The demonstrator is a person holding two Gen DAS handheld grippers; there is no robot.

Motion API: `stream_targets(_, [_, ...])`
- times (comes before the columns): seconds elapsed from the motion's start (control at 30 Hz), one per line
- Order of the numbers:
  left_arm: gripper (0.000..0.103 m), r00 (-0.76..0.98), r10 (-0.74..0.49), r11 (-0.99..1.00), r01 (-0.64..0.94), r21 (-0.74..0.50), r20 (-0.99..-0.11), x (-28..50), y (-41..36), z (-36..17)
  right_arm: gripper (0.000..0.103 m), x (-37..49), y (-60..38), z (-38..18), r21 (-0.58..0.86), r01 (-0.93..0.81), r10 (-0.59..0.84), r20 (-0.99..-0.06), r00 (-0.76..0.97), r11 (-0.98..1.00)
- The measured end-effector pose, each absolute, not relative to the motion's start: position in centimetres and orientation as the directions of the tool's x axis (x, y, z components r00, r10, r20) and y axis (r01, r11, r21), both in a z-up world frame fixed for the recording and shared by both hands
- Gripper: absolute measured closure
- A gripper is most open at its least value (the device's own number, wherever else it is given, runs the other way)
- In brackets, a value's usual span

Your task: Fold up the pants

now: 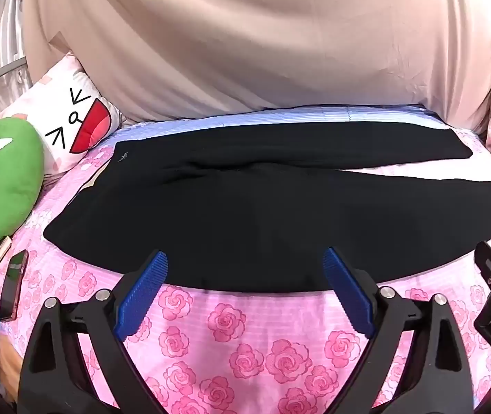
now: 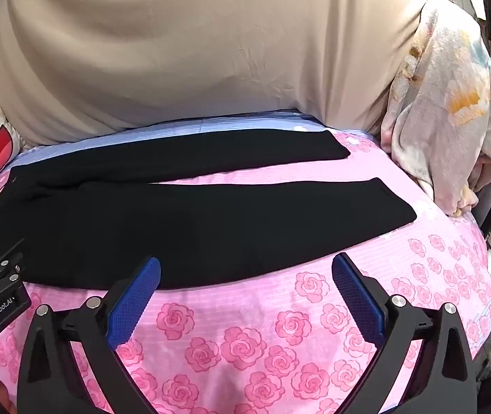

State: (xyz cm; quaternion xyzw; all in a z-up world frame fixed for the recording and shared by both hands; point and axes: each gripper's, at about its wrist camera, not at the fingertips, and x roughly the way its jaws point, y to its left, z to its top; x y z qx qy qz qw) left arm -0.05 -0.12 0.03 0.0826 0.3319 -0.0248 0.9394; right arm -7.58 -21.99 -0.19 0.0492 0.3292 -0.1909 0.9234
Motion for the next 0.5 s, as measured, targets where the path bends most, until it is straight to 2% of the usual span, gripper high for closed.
stream_targets(0.5, [0.013, 0.779, -0.011, 0.986, 0.113, 0.122, -0.627, -1.0, -2.0, 0.6, 0.005, -7.4, -22.4, -0.9, -0.048, 0.396, -0.338, -0.623, 0.705, 0.917])
